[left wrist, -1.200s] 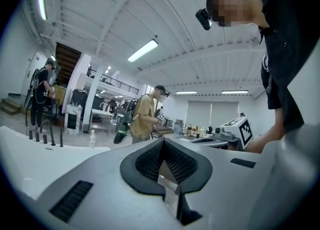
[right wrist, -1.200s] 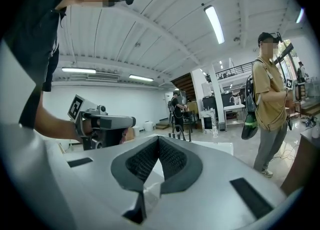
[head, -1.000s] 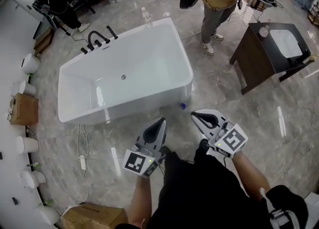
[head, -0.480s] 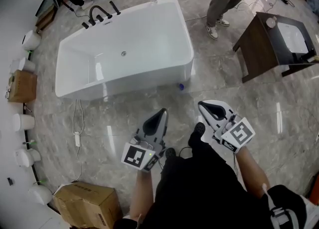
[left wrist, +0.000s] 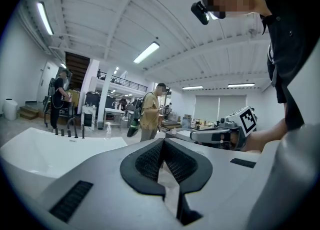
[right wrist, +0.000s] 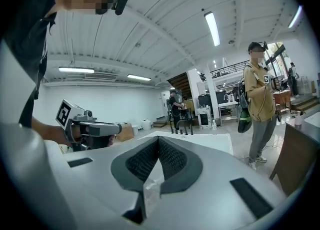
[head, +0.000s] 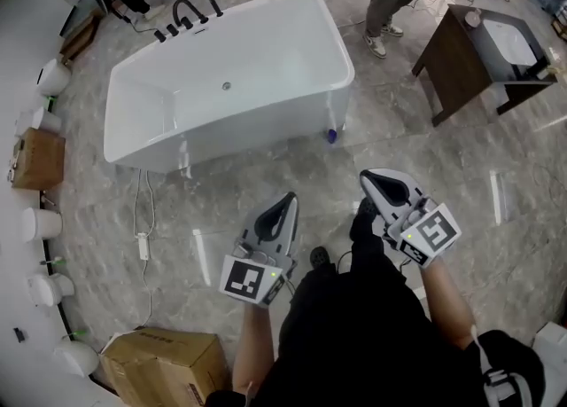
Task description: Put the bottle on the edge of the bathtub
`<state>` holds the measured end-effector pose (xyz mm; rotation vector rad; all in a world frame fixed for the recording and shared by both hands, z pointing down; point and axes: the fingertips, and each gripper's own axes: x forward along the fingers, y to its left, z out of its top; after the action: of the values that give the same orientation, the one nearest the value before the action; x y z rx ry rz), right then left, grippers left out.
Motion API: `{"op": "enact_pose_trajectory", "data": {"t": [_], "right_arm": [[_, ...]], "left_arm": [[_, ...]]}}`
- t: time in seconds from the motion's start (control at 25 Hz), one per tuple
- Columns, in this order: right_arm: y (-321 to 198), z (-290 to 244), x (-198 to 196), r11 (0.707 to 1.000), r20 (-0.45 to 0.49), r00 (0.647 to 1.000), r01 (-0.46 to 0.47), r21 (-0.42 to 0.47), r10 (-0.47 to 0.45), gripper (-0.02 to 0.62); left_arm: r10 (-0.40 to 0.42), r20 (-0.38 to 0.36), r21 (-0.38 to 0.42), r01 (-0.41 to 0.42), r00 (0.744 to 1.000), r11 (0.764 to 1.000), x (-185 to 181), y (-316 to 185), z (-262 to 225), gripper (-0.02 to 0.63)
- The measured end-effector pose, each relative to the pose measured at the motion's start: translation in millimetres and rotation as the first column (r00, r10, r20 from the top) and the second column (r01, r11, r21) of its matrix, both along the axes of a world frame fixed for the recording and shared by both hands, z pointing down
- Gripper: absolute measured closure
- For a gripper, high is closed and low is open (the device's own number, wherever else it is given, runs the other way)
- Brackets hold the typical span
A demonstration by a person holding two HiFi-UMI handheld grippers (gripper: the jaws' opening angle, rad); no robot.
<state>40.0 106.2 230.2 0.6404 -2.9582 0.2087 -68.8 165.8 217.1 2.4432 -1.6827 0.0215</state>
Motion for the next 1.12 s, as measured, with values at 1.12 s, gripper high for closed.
{"op": "enact_pose_trajectory", "data": {"t": [1.12], "right_arm": [[146.4, -14.0, 45.7, 0.99, 0.004, 0.991, -0.136, 0.029, 0.136, 0.583]], "left_arm": [[0.098, 0.017, 0.05, -0.099, 0.995, 0.994, 20.5, 129.1, -7.3, 0.595]]}}
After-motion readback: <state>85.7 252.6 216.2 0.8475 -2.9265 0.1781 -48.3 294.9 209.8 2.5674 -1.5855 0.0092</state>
